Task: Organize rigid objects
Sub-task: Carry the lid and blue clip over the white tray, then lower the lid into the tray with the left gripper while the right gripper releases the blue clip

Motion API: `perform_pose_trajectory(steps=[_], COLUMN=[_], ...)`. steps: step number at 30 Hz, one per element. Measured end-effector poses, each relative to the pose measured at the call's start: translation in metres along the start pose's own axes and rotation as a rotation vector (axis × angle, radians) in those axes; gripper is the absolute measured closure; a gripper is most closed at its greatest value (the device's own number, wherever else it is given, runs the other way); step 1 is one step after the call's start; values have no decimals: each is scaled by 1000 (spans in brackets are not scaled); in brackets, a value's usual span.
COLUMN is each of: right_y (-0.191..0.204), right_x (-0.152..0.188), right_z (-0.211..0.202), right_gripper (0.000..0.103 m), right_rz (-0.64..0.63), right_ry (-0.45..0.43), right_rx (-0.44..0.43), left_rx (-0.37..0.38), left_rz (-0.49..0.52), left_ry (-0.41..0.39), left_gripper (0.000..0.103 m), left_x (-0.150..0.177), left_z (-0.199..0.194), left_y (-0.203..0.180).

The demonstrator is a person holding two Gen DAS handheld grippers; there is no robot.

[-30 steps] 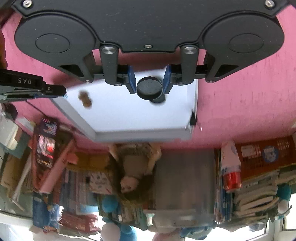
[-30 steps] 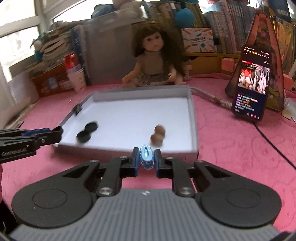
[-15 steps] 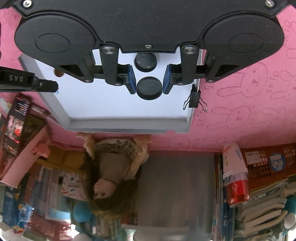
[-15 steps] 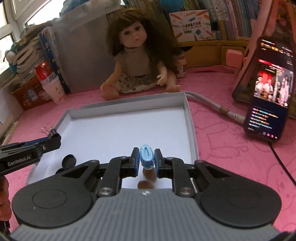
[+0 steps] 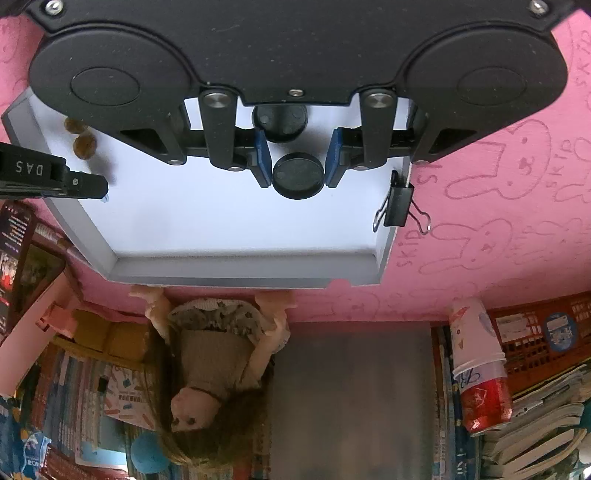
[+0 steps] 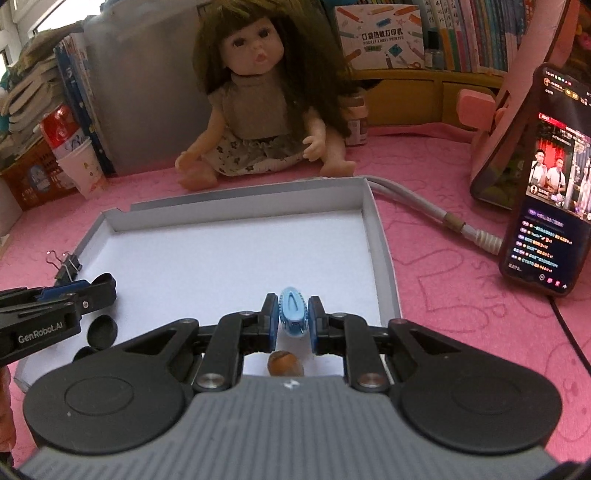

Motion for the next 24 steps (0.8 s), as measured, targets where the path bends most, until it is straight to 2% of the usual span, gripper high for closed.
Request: perform_pose_trajectory(steps=[12,17,18,19,20,24], right_y=[3,4,4,5,6,10], right_x=[1,2,3,3,3,4], right_z=[3,0,-2,-4,-7,-20], right_gripper=[82,75,71,62,58,52], right_rz=[-35,-38,-44,-50,-55,-68], right_ry=[3,-14,-21,-27,-34,-65], right_rx=[11,3,3,3,1,-15], left_rx=[-3,14,15,18,21,44], left_rz=[27,18,18,19,17,9], left_ry=[5,2,-1,-4,-10,-36], left_gripper=[74,73,71,69,62,56], left_x=[7,8,8,8,8,9], left_z=[8,3,1,-1,-4,-20], left_y=[-4,-4,-4,-4,-4,-3])
Point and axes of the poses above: each gripper's, at about its wrist camera, not at the fingertips, and z roughly the way its jaws point, y to its left, x to its underside, the point moved 4 cm from there along z, roughly the way its jaws point, and after that the axes turned 2 degrees about -y, right-handed, at the moved point
